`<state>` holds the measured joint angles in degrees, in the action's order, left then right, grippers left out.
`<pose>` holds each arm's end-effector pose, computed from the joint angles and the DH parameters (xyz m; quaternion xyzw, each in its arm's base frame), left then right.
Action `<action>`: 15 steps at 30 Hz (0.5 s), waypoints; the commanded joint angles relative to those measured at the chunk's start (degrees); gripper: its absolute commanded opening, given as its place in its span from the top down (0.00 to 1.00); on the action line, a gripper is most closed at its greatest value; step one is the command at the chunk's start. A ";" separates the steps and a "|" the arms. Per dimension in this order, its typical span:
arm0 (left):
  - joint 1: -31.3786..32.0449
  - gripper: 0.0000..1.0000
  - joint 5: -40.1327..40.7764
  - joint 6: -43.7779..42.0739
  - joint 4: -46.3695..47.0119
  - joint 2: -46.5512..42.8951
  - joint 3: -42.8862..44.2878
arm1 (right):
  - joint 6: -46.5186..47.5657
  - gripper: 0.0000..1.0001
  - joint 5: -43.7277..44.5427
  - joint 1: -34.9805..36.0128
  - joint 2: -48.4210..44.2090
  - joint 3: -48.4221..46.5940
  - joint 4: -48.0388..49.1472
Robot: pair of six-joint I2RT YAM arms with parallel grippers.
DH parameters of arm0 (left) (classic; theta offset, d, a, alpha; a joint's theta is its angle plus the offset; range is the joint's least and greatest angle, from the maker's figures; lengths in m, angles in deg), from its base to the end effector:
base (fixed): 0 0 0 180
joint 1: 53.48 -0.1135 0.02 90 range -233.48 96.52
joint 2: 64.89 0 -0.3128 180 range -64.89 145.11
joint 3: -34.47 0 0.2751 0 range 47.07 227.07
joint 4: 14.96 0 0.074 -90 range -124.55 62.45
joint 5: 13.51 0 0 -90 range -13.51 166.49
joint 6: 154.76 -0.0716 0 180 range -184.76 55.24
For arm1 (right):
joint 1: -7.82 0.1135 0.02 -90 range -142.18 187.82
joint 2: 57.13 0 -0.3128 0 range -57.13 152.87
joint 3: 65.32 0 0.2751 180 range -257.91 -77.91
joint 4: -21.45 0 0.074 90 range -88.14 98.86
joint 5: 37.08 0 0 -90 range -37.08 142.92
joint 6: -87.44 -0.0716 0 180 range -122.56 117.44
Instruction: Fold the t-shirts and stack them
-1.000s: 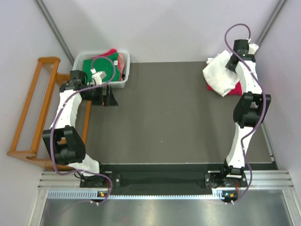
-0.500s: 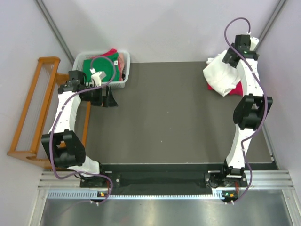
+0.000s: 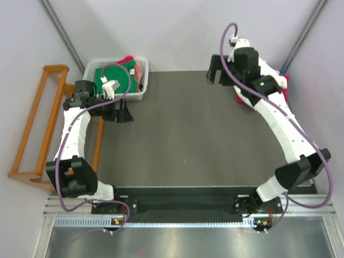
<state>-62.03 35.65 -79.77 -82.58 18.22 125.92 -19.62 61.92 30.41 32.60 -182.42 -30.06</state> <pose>0.3235 0.0013 0.3538 0.1432 0.8970 -0.2787 0.3117 0.3689 0.1414 0.4936 0.0022 0.8378 0.1218 0.5322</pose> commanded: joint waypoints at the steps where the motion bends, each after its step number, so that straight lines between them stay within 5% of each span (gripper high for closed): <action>1: 0.03 0.02 0.85 0.85 -0.17 -3.83 -0.98 | -0.60 0.00 -5.47 2.98 -6.56 10.97 7.43; 15: 0.03 0.02 8.05 3.58 6.24 -11.39 -8.79 | -5.53 0.00 -21.65 6.24 -20.99 40.24 22.47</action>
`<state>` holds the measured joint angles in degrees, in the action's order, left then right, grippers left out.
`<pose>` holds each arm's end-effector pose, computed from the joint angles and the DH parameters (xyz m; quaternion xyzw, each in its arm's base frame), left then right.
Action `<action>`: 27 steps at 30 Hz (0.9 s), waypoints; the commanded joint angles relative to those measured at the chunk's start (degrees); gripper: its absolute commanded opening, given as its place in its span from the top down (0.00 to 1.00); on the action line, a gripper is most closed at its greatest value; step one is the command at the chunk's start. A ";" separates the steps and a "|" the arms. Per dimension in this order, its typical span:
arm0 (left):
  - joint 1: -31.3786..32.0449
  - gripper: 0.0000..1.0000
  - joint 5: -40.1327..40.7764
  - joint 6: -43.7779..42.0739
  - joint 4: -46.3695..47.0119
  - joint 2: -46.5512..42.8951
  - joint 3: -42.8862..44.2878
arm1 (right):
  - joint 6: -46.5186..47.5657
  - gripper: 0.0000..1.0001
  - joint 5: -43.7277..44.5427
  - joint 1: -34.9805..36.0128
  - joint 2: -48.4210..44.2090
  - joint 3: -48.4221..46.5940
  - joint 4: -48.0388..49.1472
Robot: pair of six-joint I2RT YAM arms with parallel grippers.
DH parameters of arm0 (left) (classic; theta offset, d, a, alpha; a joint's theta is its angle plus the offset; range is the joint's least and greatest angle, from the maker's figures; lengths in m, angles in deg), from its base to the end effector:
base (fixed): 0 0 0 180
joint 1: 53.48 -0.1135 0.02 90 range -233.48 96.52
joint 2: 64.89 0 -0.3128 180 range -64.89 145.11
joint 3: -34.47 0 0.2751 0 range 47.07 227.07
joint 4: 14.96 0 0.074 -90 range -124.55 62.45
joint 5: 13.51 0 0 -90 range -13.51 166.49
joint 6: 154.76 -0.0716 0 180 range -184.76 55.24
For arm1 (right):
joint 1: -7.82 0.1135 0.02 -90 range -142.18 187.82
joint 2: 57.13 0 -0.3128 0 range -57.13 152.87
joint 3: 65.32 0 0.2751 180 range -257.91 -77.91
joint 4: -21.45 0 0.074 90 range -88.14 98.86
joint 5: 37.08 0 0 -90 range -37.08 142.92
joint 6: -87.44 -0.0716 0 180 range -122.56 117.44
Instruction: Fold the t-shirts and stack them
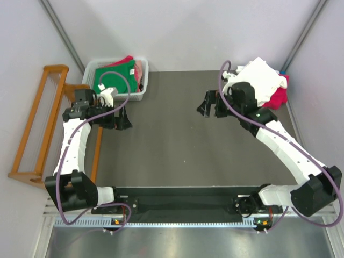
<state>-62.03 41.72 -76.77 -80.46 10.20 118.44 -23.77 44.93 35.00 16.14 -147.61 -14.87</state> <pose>0.2873 0.0019 0.3473 0.1134 0.9111 -0.2327 0.3207 0.2894 0.1598 0.3897 -0.0806 0.8489 0.2670 0.4490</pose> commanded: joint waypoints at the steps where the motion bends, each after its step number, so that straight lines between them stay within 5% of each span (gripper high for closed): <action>1: -0.06 0.02 2.50 0.67 4.56 -4.50 -1.76 | -1.55 0.00 -4.67 2.00 -5.33 6.83 7.81; 16: -0.06 0.02 6.11 1.91 5.00 -4.60 -1.76 | 2.48 0.00 5.95 4.99 -8.68 12.47 3.78; 23: 0.03 0.02 6.72 0.06 8.34 -3.55 -6.24 | 3.55 0.00 34.22 4.99 -8.51 14.76 4.13; 27: 0.03 0.02 10.41 -0.56 6.41 -2.84 -4.67 | 4.60 0.00 43.04 5.16 -6.83 13.62 2.90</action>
<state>-62.03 45.79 -76.40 -76.37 5.87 115.84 -25.19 42.05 36.57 10.42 -137.16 -9.32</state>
